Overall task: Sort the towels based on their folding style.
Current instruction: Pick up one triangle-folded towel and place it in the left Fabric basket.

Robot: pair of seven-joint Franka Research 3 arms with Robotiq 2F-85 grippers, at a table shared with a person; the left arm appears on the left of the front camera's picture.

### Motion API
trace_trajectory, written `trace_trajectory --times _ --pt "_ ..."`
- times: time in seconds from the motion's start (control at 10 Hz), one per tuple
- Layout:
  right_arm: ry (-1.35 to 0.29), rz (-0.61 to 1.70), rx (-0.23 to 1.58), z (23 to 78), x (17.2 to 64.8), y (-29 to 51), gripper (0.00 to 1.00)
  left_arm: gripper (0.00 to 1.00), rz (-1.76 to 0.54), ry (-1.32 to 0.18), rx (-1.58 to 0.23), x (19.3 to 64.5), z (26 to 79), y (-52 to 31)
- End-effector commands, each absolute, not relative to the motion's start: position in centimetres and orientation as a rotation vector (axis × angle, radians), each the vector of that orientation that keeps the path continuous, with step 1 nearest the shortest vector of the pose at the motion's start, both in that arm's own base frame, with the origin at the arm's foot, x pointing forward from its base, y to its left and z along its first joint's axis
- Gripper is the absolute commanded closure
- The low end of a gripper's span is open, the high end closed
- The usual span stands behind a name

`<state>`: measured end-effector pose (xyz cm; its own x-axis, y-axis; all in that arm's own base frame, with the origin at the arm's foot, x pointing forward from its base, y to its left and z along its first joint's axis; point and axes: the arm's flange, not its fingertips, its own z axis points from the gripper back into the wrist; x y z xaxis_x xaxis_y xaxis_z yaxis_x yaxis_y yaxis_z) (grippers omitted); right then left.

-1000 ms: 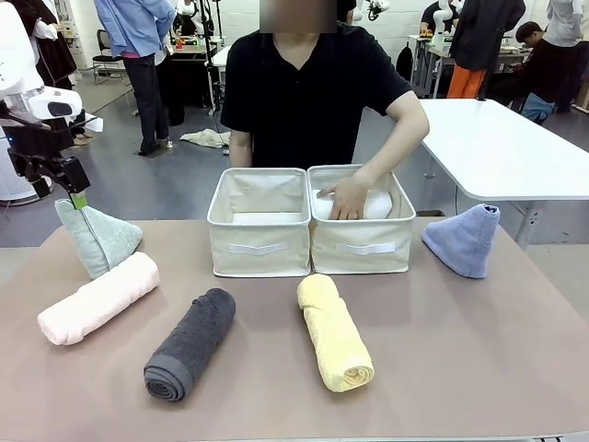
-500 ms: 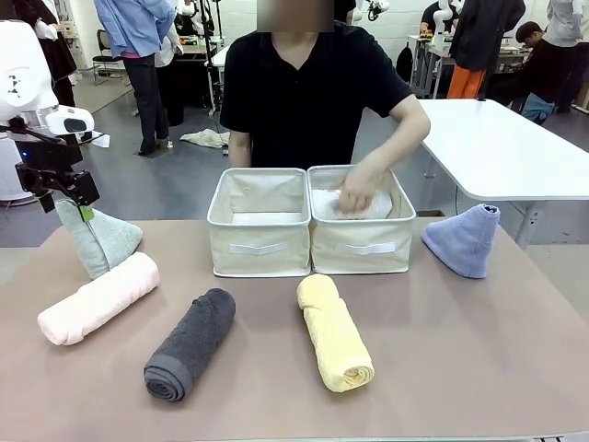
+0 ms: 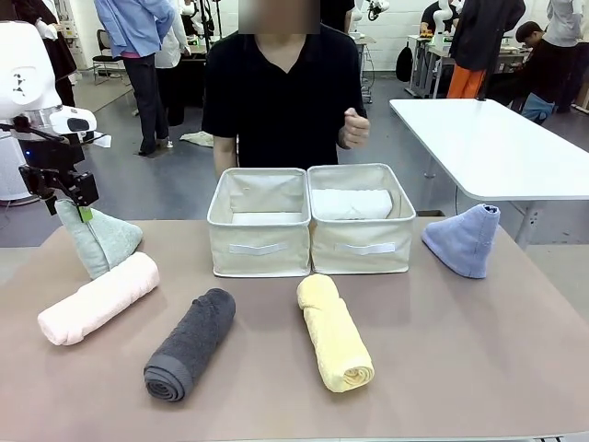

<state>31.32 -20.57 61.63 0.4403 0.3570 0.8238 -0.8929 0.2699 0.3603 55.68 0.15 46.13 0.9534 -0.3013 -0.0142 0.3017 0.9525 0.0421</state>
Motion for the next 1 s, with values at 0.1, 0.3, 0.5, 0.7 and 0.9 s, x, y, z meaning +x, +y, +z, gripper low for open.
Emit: trace_trajectory --times 0.1,0.3,0.5,0.7,0.9 --pt "-0.697 0.937 0.953 61.65 31.35 -20.64 0.00 1.00 -0.292 0.041 0.040 55.54 46.82 0.25" --pt "-0.697 0.937 0.953 61.65 31.35 -20.64 0.00 0.90 -0.292 0.074 0.042 55.47 46.75 0.27" --pt "-0.697 0.937 0.953 61.65 31.35 -20.64 0.00 1.00 -0.290 0.106 0.028 55.46 46.55 0.13" --pt "-0.697 0.937 0.953 61.65 31.35 -20.64 0.00 1.00 -0.288 0.117 0.022 55.49 46.64 0.11" --pt "-0.697 0.937 0.953 61.65 31.35 -20.64 0.00 1.00 -0.287 0.085 0.033 55.14 47.47 0.07"
